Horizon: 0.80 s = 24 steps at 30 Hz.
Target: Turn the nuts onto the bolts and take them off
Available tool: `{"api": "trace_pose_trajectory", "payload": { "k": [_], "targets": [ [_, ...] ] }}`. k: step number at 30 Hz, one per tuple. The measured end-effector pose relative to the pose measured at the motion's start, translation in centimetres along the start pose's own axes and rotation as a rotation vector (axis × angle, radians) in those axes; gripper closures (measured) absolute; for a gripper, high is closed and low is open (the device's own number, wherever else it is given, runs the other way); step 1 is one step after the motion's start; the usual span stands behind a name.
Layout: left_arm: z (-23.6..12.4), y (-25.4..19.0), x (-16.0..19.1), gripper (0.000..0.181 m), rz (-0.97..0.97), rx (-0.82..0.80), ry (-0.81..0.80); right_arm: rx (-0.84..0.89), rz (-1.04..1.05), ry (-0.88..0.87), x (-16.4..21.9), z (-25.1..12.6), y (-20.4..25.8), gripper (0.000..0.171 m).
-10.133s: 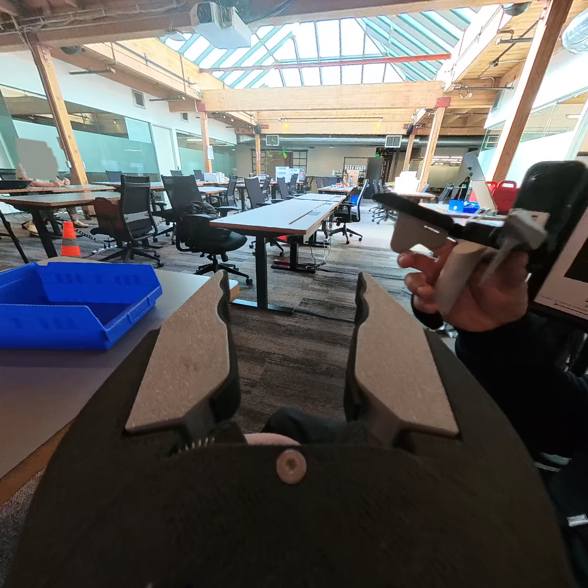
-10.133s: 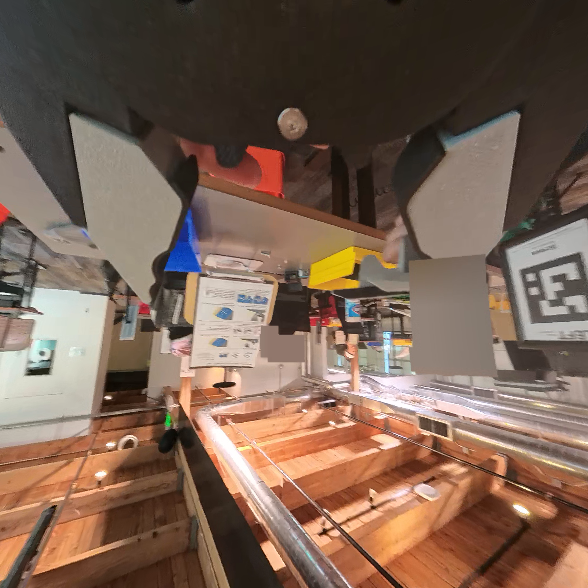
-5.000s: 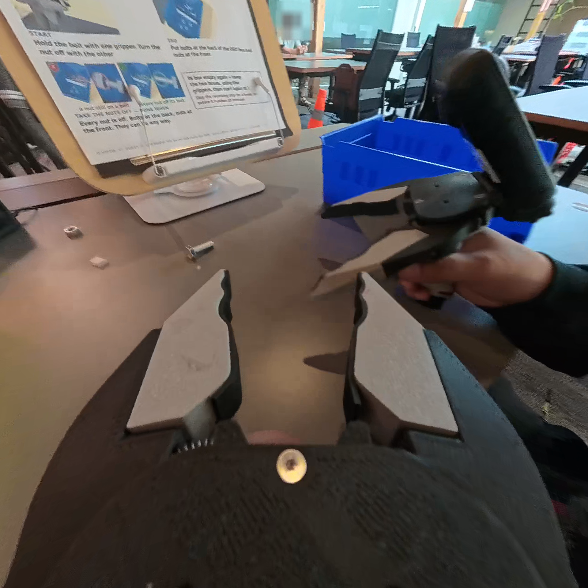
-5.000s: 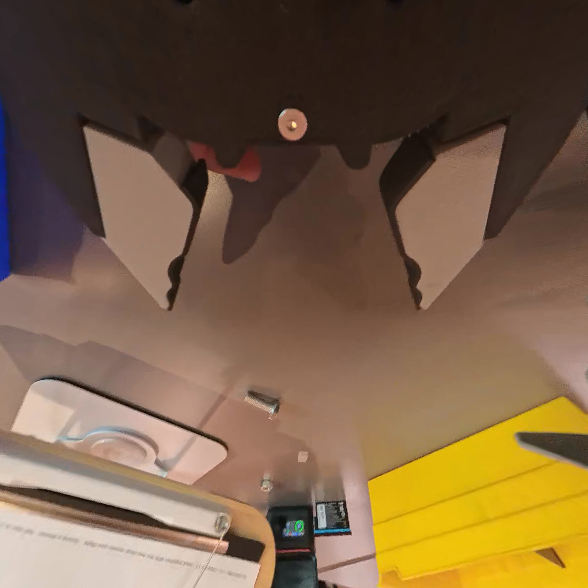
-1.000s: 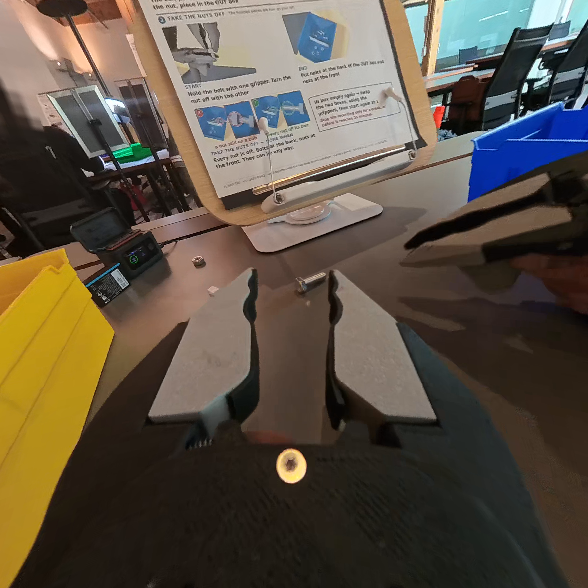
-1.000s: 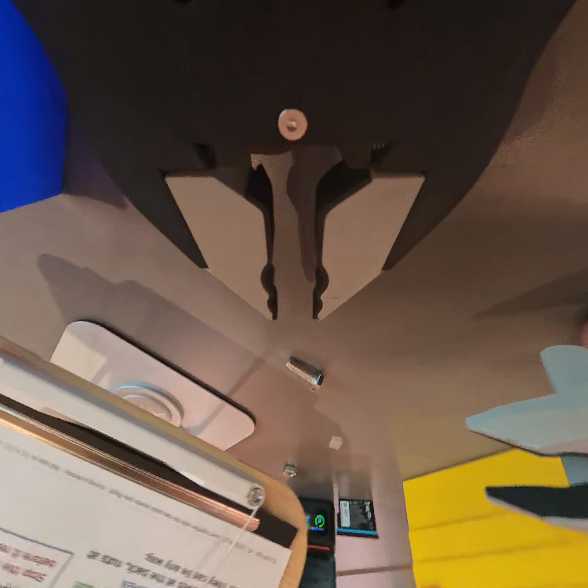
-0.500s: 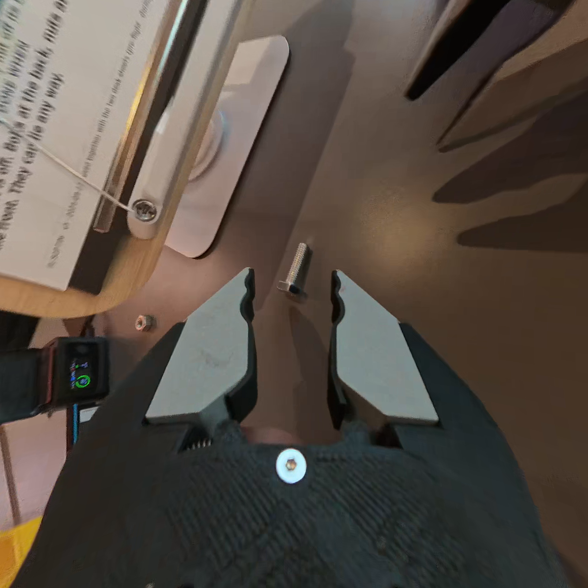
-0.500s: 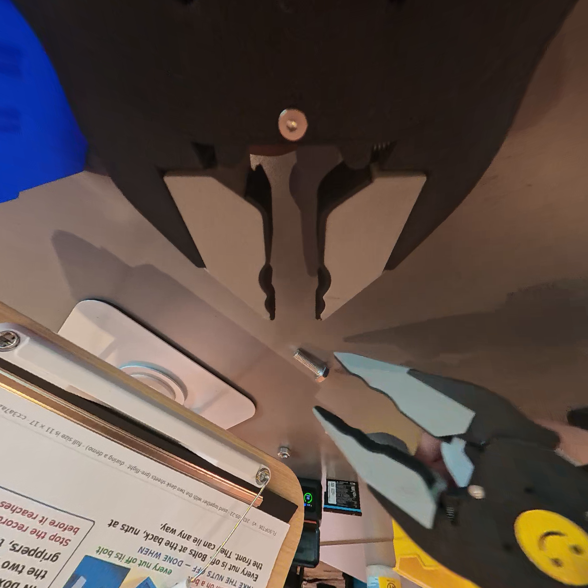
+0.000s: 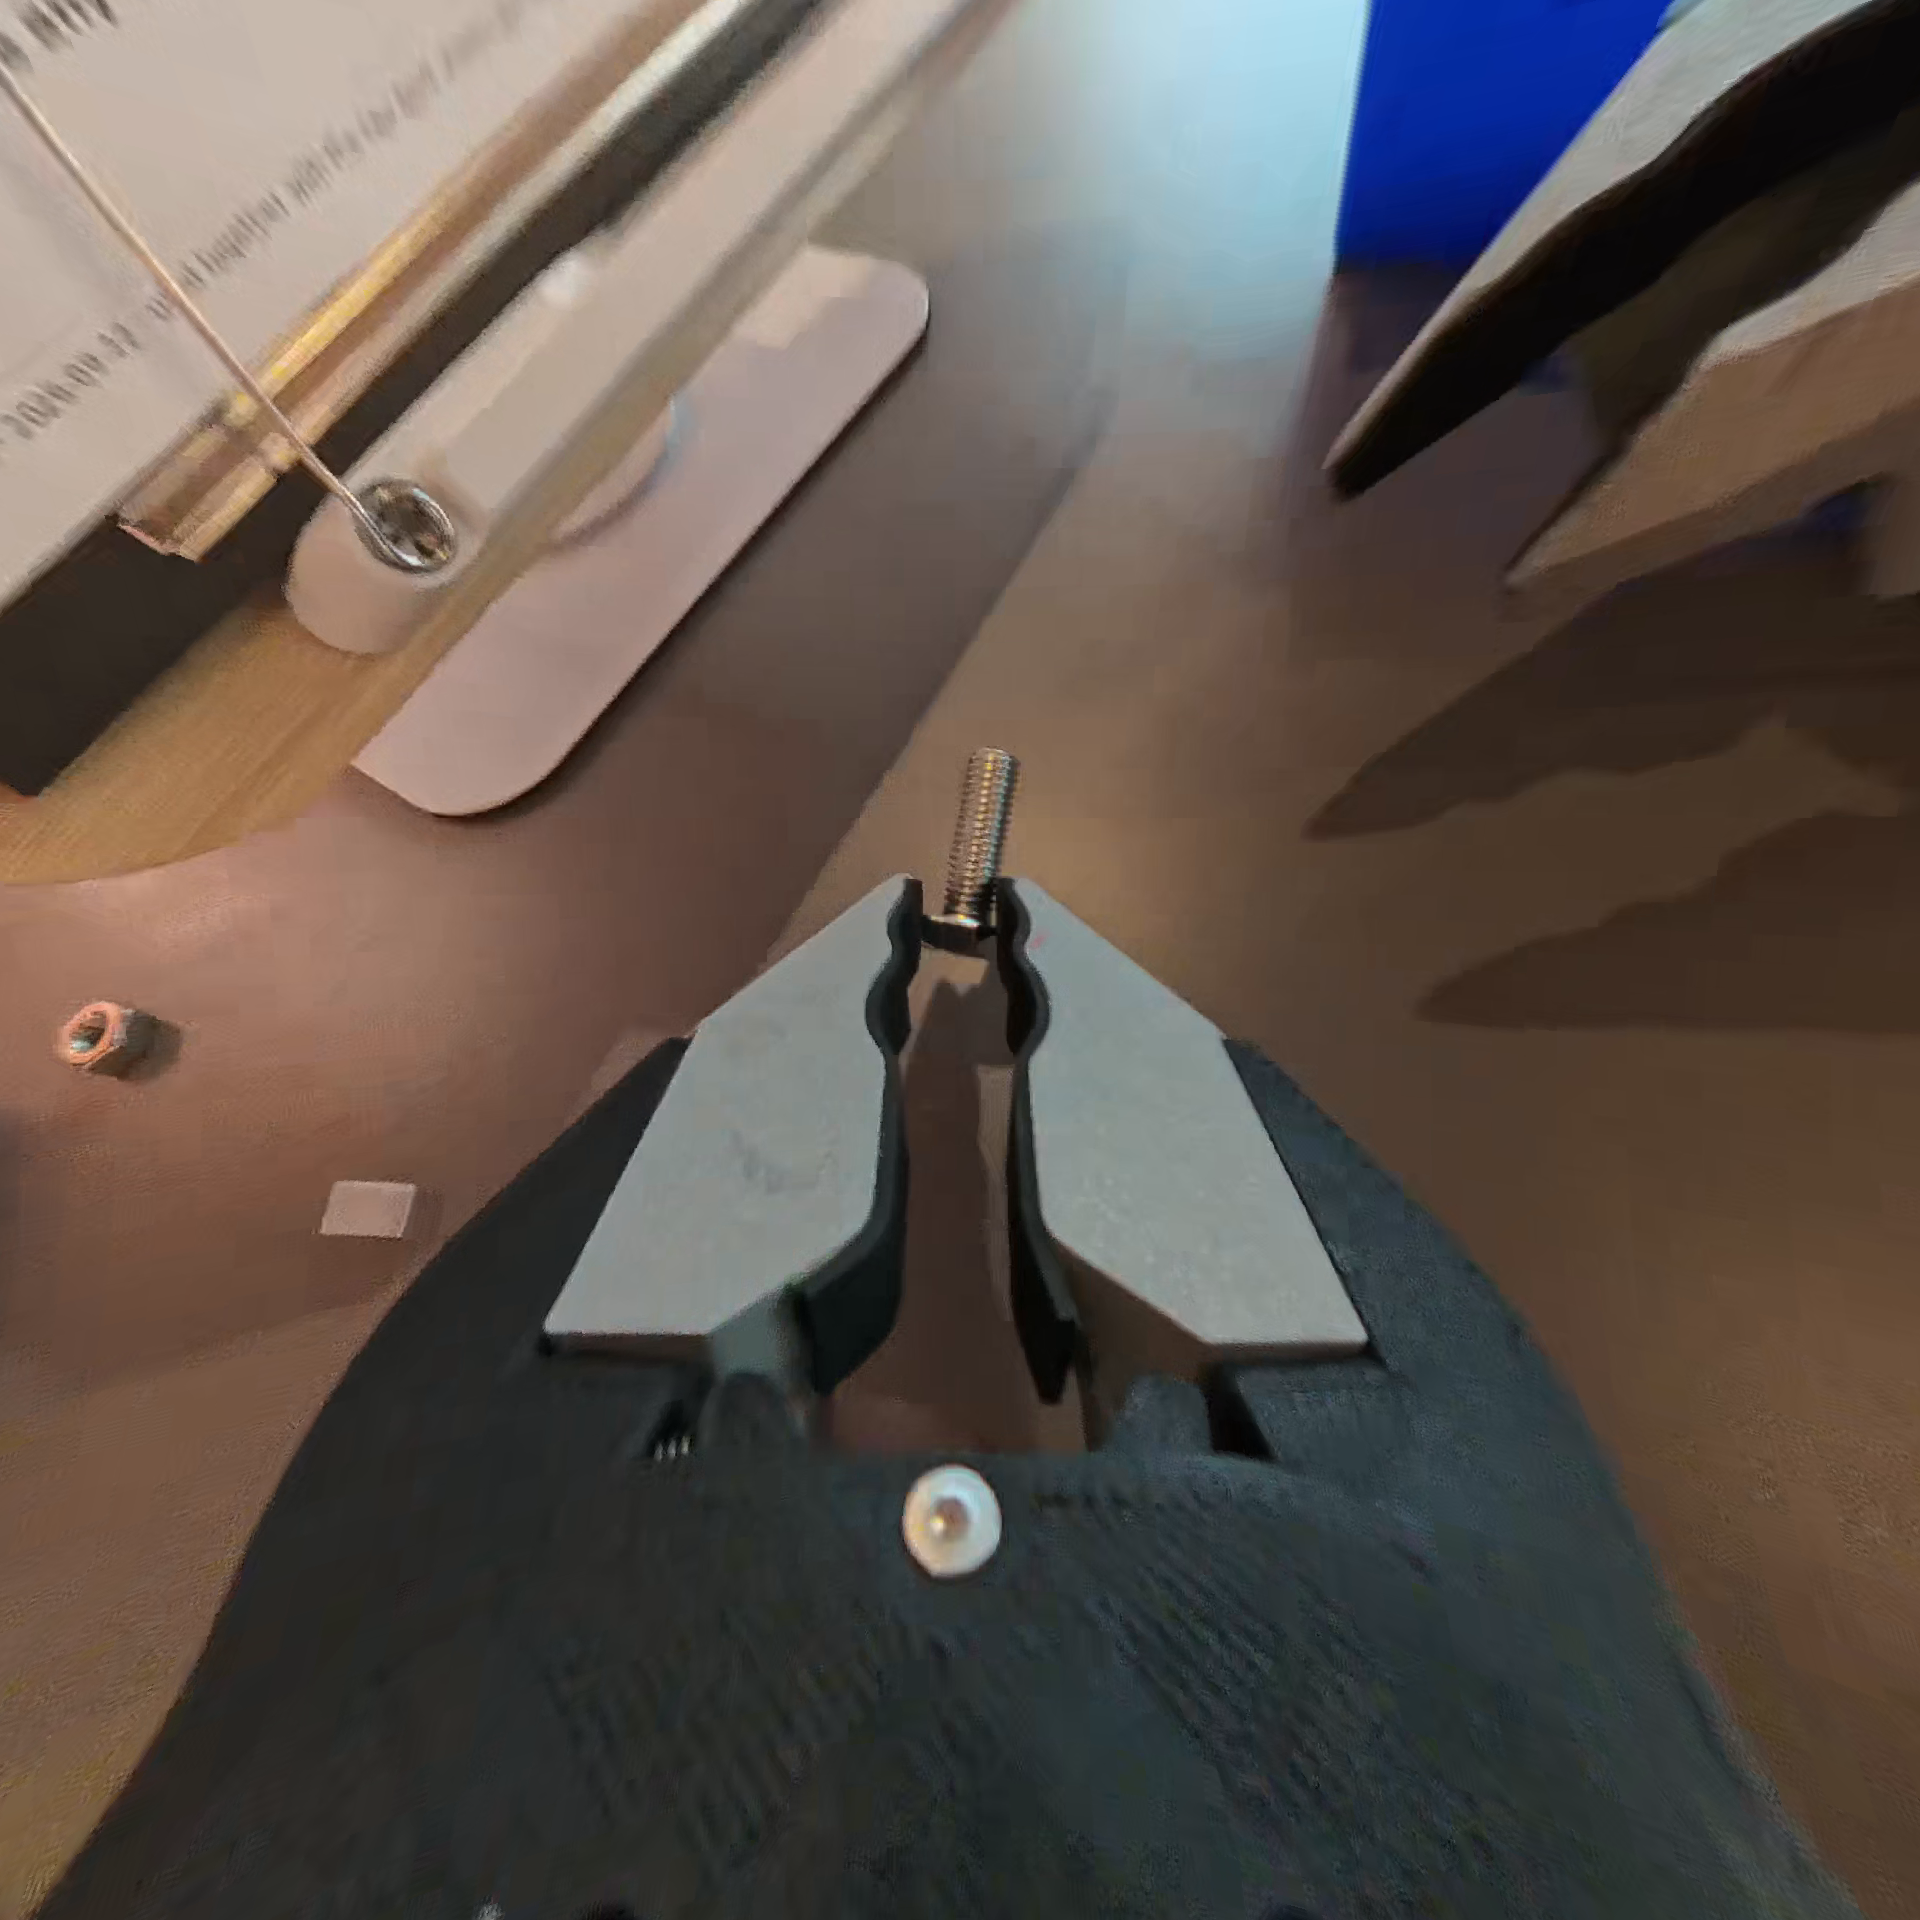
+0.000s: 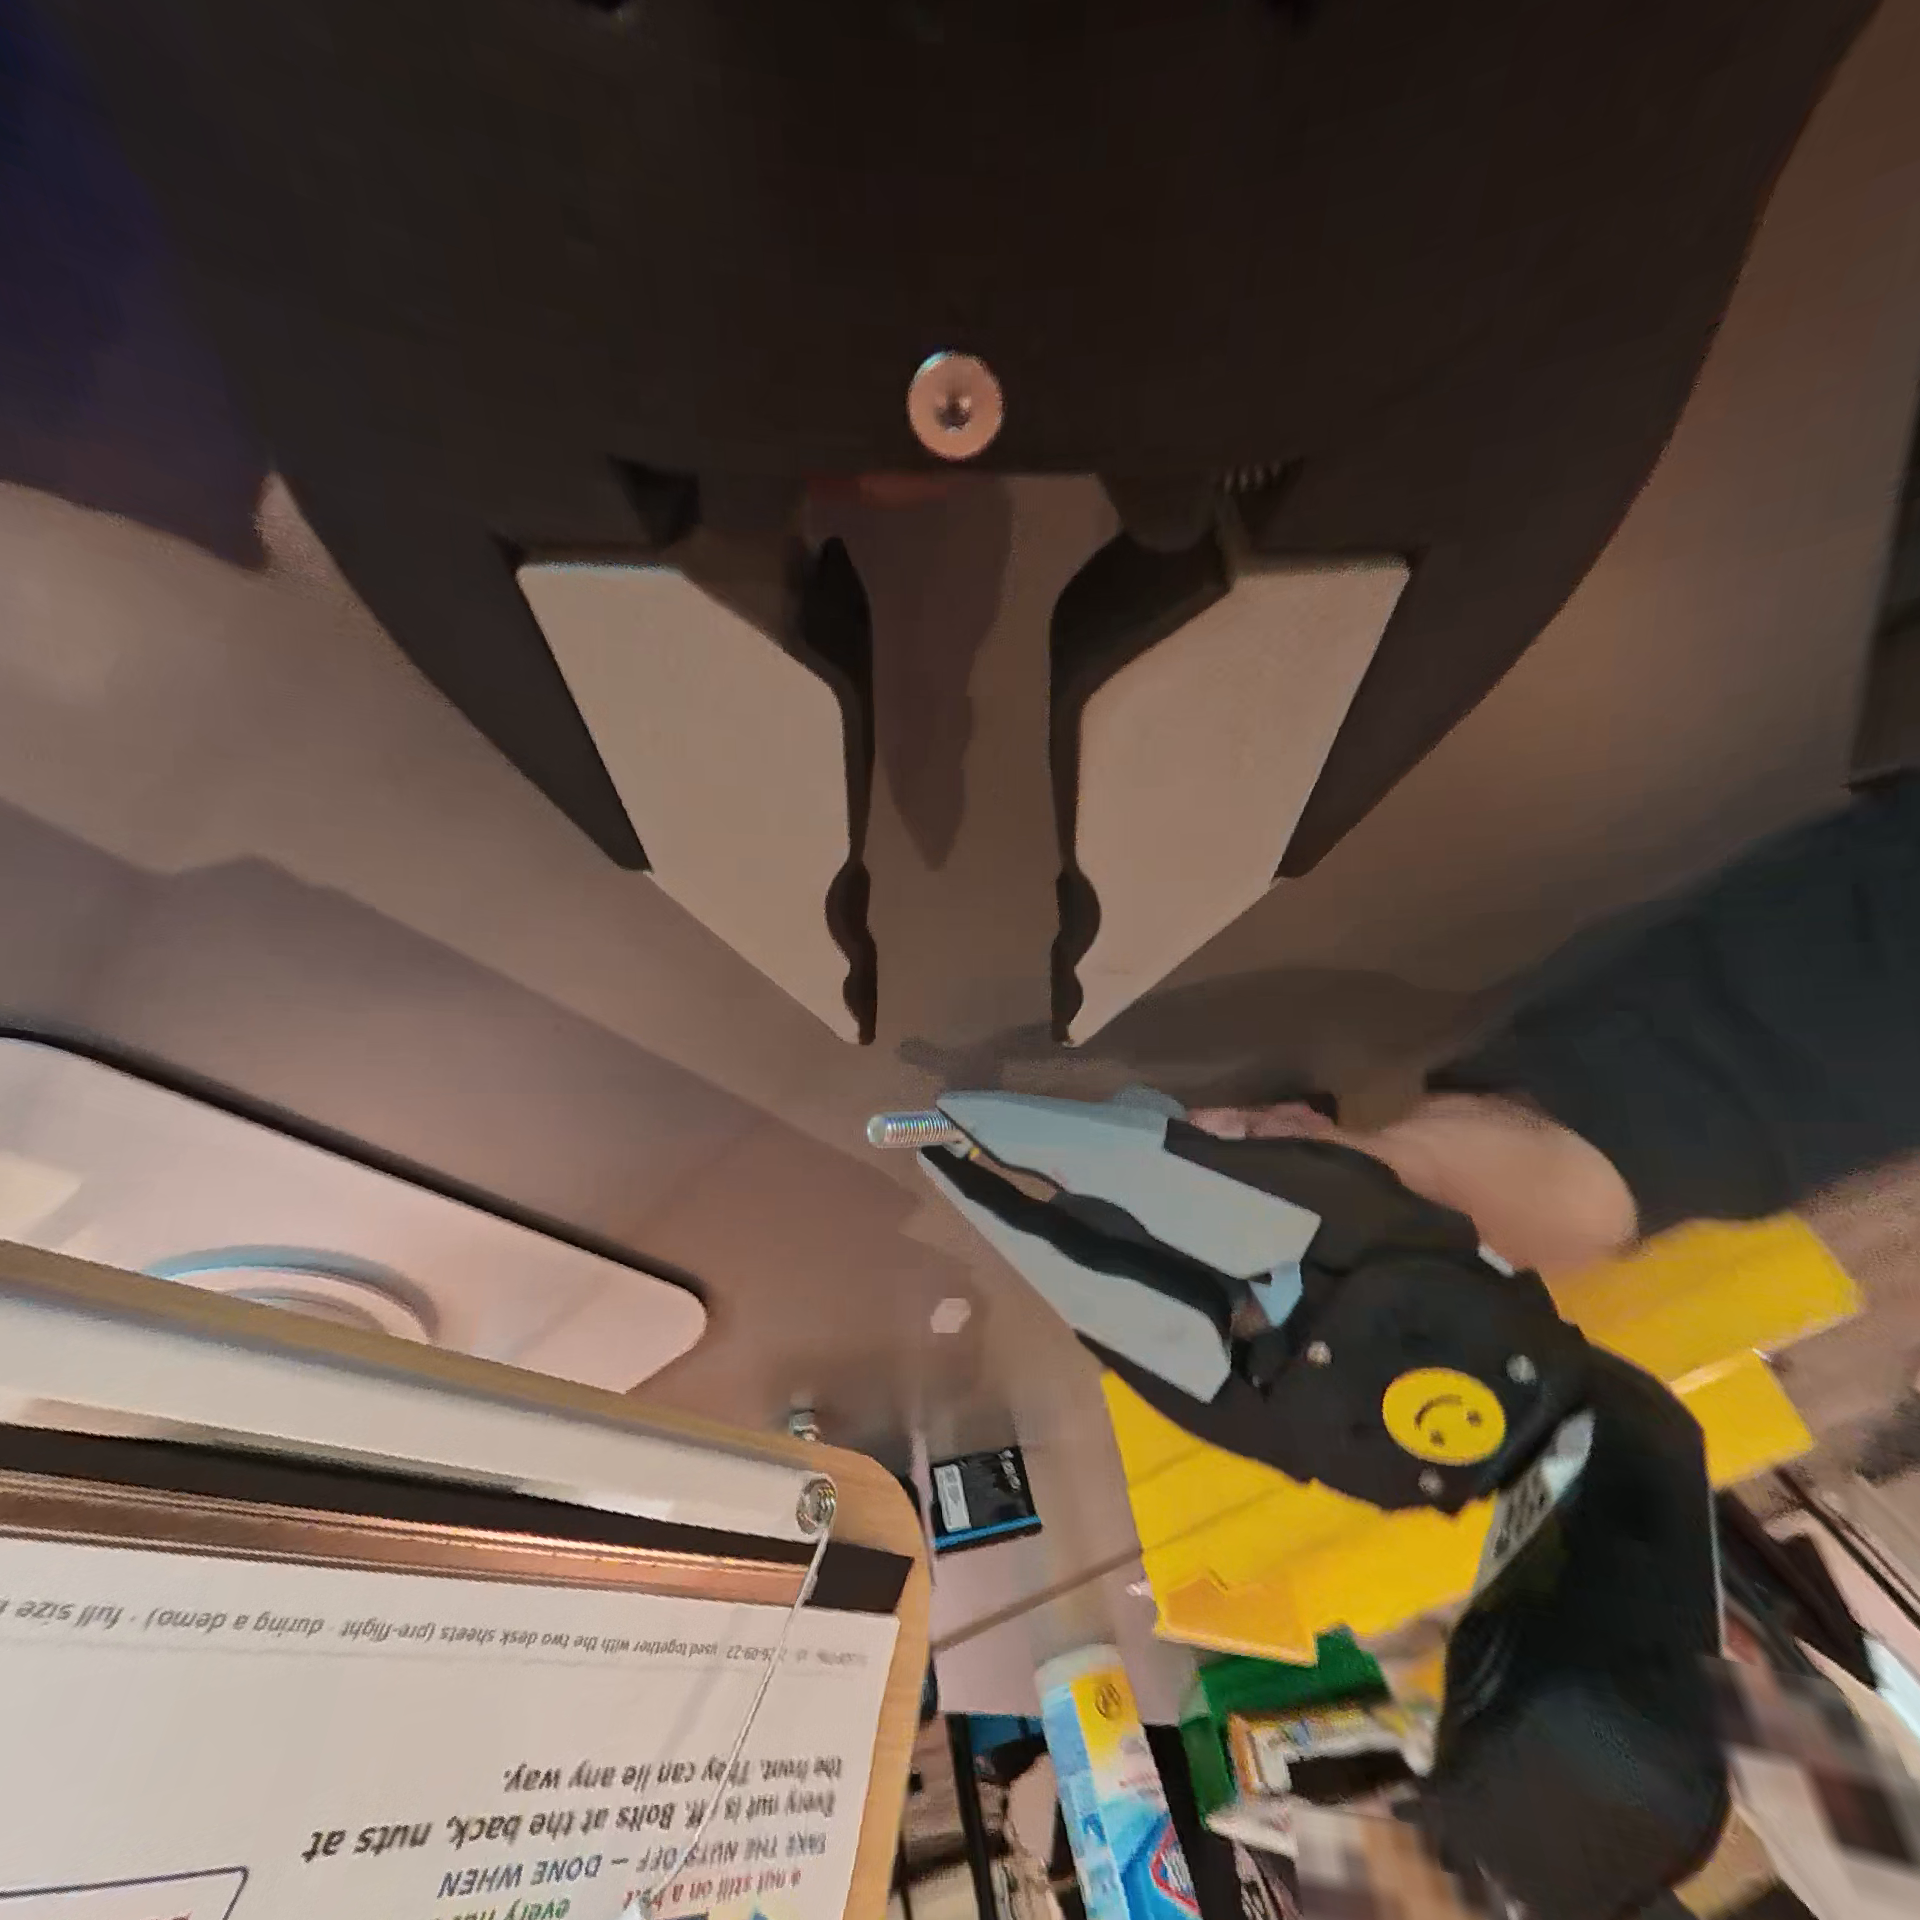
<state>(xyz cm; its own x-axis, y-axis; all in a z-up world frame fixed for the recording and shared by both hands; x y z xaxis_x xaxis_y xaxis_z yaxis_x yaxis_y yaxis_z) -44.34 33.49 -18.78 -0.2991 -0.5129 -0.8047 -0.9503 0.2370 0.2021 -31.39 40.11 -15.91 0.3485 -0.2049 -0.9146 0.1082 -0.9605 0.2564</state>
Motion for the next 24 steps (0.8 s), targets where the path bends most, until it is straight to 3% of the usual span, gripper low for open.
{"api": "trace_pose_trajectory", "payload": {
  "k": [1,6,10,24],
  "targets": [
    [-0.6,-0.5,-0.5,0.169,0.01,-0.016,-0.059,-0.027,0.025,-0.021,-0.2,-0.2,0.2,0.14],
    [-3.5,-3.7,-4.1,0.169,0.01,0.04,-0.362,-0.176,0.108,-0.125,-1.3,-1.0,1.3,0.137],
    [-4.7,-4.6,-4.9,0.169,0.002,-0.016,-0.524,-0.249,0.097,-0.2,-1.9,-1.9,2.4,0.13],
    [-5.3,-6.9,-5.0,0.17,0.017,0.054,-0.555,-0.244,0.027,-0.234,-2.1,-2.1,3.5,0.149]
  ]
}}
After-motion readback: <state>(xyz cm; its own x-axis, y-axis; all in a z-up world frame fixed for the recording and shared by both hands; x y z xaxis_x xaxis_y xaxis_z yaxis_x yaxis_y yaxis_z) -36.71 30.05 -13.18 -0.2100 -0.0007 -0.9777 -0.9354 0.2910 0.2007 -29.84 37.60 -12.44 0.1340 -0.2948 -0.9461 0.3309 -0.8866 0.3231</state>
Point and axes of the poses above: each gripper's, where its closed fingertips meet, z out along the fingers, x out of its underside, y = z × x across the jaws, the point moved 6 cm from there along -z, back along the fingers, and after that the axes turned 2 degrees about z, right-handed, at the moved point
